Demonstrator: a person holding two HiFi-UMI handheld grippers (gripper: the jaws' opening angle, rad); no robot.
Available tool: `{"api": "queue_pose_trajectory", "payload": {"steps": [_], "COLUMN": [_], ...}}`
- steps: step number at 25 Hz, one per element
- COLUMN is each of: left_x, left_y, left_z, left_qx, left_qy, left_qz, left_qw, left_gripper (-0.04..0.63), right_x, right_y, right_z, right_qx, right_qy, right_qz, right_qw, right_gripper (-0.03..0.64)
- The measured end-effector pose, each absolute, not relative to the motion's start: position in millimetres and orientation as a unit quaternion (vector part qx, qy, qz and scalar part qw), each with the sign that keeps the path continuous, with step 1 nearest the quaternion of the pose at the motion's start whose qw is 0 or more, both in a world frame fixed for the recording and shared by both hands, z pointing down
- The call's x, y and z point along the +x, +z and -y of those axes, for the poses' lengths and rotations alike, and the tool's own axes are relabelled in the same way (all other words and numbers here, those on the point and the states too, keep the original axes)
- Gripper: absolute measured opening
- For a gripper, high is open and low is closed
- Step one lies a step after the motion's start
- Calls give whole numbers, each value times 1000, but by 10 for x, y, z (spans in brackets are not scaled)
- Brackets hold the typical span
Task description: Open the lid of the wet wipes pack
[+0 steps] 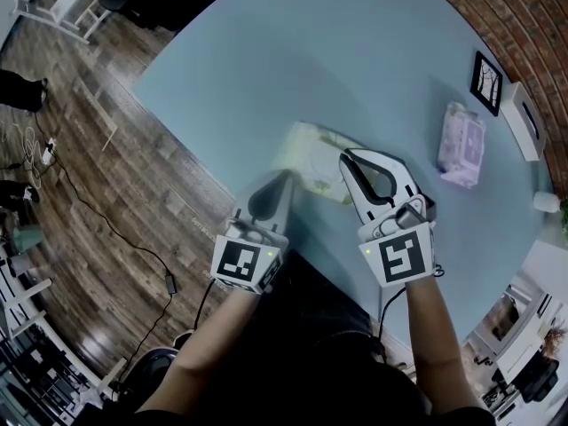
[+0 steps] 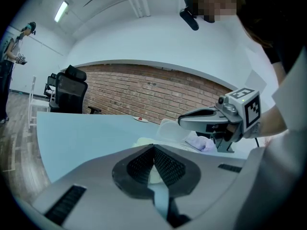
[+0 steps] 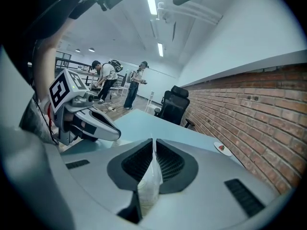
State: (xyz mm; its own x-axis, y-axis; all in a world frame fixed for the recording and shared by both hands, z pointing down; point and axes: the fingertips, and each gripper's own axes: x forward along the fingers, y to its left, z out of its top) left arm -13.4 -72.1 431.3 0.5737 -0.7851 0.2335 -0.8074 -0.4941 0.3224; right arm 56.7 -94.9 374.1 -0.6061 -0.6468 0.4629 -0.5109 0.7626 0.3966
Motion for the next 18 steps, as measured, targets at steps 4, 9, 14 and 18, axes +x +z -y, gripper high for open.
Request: {"api": "queue_pose_trajectory", "payload": {"steps": [4, 9, 14, 18], "left_x": [-139, -107, -102, -118], "left_y": [4319, 4317, 4317, 4292], "left_z": [711, 689, 700, 704], "left_qx": [862, 864, 865, 866], "left_qy": [27, 22, 17, 17], "left_qz": [464, 461, 460, 460], "left_qw": [202, 202, 200, 196], "left_gripper": [12, 12, 12, 12], "right_x": [606, 615, 659, 662], "right_y": [3727, 3716, 3705, 3692], "right_z": [1014, 1077, 1136, 1182], "right_qx": [334, 336, 345, 350], "right_qy": [-110, -115, -106, -102], "right_qz": [887, 887, 888, 889], "right_qw": [299, 295, 286, 278], "right_gripper": [40, 40, 41, 41]}}
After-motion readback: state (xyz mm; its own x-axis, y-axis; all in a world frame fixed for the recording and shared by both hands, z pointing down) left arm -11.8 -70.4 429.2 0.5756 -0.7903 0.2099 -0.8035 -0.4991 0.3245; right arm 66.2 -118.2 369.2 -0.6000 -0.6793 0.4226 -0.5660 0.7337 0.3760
